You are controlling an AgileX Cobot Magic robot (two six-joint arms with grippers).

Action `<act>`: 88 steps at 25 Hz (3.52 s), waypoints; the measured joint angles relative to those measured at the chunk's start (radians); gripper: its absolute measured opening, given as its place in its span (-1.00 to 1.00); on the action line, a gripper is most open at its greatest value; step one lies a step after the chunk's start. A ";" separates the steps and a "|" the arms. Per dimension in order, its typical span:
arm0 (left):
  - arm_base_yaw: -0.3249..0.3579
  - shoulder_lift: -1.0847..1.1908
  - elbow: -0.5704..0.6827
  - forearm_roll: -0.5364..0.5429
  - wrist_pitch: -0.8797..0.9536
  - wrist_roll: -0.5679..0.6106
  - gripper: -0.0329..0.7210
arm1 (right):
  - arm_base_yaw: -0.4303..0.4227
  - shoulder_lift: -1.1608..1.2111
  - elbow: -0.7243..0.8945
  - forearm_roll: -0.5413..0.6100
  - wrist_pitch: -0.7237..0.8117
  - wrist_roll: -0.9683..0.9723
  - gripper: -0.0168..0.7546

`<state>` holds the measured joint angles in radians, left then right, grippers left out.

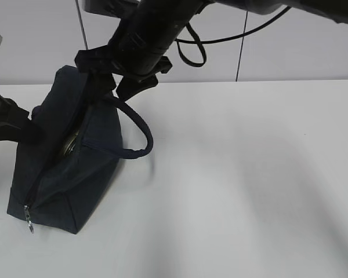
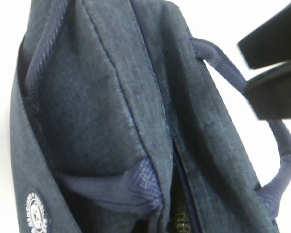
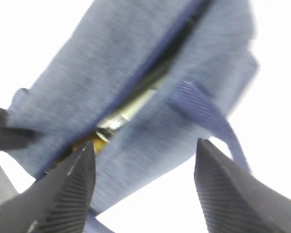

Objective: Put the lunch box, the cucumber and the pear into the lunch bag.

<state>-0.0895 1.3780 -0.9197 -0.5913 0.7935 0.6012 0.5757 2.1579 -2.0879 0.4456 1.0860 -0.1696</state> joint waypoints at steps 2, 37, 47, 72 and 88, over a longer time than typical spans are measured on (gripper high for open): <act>0.000 0.000 0.000 0.000 0.000 0.000 -0.91 | 0.000 -0.005 -0.004 -0.044 0.023 0.023 0.32; -0.085 0.108 -0.142 -0.009 0.031 -0.048 -0.91 | -0.073 -0.104 0.208 -0.079 -0.053 0.045 -0.92; -0.216 0.255 -0.259 -0.011 0.028 -0.084 -0.91 | -0.149 -0.433 0.762 0.168 -0.333 -0.197 -0.92; -0.223 -0.031 -0.117 0.001 -0.092 -0.048 -0.02 | -0.116 -0.661 0.881 0.338 -0.428 -0.454 0.55; -0.223 -0.245 0.178 -0.257 -0.181 0.319 -0.01 | 0.469 -0.823 1.464 0.387 -1.240 -0.535 0.18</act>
<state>-0.3124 1.1326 -0.7420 -0.8485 0.6121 0.9201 1.0451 1.3353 -0.6240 0.8330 -0.1542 -0.7050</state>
